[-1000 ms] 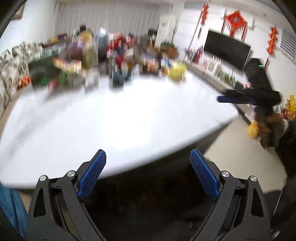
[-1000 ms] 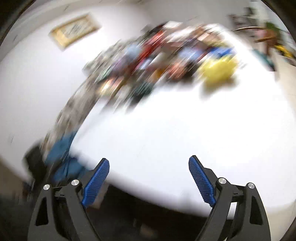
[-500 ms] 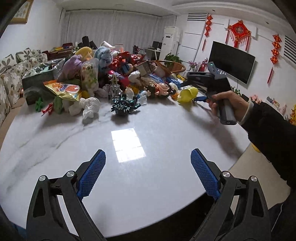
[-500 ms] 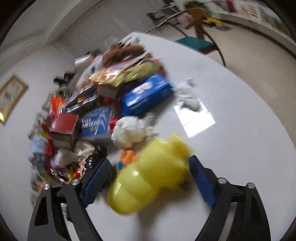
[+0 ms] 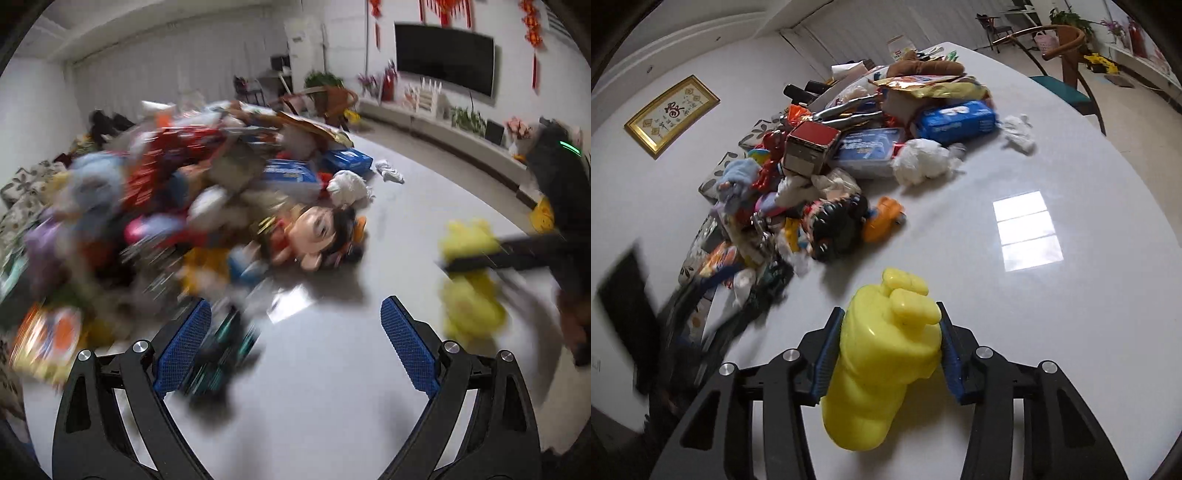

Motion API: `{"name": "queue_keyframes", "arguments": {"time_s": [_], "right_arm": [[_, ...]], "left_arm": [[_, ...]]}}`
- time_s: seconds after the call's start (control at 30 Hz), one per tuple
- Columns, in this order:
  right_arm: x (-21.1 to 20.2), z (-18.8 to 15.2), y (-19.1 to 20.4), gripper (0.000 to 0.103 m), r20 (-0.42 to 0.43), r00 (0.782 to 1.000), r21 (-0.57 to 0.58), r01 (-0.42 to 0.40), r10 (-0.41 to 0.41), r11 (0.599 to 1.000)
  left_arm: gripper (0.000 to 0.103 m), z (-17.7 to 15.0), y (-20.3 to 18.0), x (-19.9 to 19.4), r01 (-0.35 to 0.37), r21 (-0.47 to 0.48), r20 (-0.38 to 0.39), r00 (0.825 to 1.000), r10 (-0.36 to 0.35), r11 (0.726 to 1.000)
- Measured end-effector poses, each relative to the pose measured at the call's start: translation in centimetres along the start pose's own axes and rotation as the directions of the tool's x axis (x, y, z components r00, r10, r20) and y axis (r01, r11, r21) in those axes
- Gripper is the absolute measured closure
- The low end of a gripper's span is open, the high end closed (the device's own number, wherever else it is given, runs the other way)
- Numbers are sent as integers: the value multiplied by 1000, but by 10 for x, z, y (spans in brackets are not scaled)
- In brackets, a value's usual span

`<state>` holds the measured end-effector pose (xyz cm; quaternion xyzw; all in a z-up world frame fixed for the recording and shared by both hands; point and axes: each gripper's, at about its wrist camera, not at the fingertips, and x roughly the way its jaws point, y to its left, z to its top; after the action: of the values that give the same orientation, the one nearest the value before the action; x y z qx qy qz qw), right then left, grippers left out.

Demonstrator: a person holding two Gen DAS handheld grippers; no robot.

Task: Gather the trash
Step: 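Grasp the cartoon-face doll with left tool while right tool grasps the yellow duck bottle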

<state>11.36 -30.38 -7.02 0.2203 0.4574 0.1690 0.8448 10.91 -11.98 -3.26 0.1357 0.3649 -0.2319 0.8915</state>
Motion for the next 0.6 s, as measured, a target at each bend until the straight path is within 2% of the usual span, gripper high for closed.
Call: {"name": "queue_keyframes", "arguments": {"time_s": [0.07, 0.17, 0.23, 0.3, 0.33, 0.43, 0.47, 0.53, 0.57, 0.6], "right_arm": [[-13, -2, -10, 55, -17, 1000, -15, -5, 5, 1000], [-28, -5, -14, 54, -18, 1000, -80, 14, -15, 997], [-33, -8, -13, 53, -26, 999, -114, 23, -27, 993], [-30, -11, -9, 52, -40, 998, -154, 34, -41, 988], [-28, -13, -6, 51, -40, 998, -178, 39, -47, 983], [-22, -21, 2, 47, -57, 995, -242, 60, -76, 968], [-20, -24, 3, 40, -54, 995, -254, 64, -80, 965], [-17, -29, 8, 40, -66, 995, -280, 48, -69, 959], [-17, -31, 11, 40, -63, 995, -299, 56, -78, 952], [-17, -33, 14, 40, -64, 994, -320, 61, -86, 945]], "left_arm": [[12, 21, -3, 22, 35, -79, -35, 999, -37, 996], [12, 45, 0, 54, 25, -234, -86, 995, -46, 972], [12, 51, 2, 70, -28, -291, -117, 993, -7, 956], [9, 56, 1, 87, -111, -300, -160, 985, 65, 947], [8, 56, 1, 93, -128, -306, -175, 982, 76, 943], [6, 49, 15, 100, -76, -407, -147, 989, 16, 910], [7, 49, 17, 99, -81, -402, -143, 989, 25, 912], [17, 44, 22, 96, -129, -373, -143, 986, 80, 919], [18, 40, 19, 94, -137, -329, -142, 985, 94, 934], [30, 37, 20, 92, -141, -304, -135, 985, 104, 942]]}}
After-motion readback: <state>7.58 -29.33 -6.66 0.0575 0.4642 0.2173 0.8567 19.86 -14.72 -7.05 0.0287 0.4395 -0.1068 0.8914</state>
